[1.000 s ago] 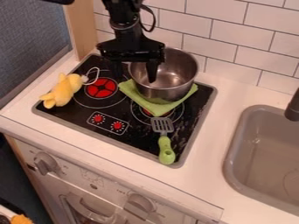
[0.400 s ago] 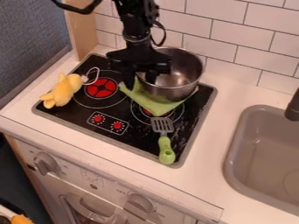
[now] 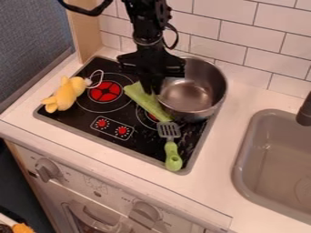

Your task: Move the silver pot to the left upper corner of the stove

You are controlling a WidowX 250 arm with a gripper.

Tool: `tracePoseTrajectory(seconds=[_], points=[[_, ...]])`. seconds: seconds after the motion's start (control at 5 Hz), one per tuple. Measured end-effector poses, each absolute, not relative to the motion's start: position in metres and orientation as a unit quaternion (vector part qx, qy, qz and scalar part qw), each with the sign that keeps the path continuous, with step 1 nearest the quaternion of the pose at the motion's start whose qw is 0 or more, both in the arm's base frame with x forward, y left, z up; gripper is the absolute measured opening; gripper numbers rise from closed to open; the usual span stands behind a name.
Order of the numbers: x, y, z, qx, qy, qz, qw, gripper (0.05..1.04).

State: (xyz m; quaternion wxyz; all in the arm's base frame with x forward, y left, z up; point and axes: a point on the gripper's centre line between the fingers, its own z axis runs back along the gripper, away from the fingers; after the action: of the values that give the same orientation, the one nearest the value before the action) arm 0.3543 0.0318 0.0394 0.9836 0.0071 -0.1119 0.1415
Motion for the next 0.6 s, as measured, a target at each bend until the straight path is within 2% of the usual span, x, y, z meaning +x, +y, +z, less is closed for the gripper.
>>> tracePoseTrajectory(seconds=[0.6], points=[[0.3453, 0.0334, 0.0412, -0.024, -0.110, 0.134, 0.985, 0.073]])
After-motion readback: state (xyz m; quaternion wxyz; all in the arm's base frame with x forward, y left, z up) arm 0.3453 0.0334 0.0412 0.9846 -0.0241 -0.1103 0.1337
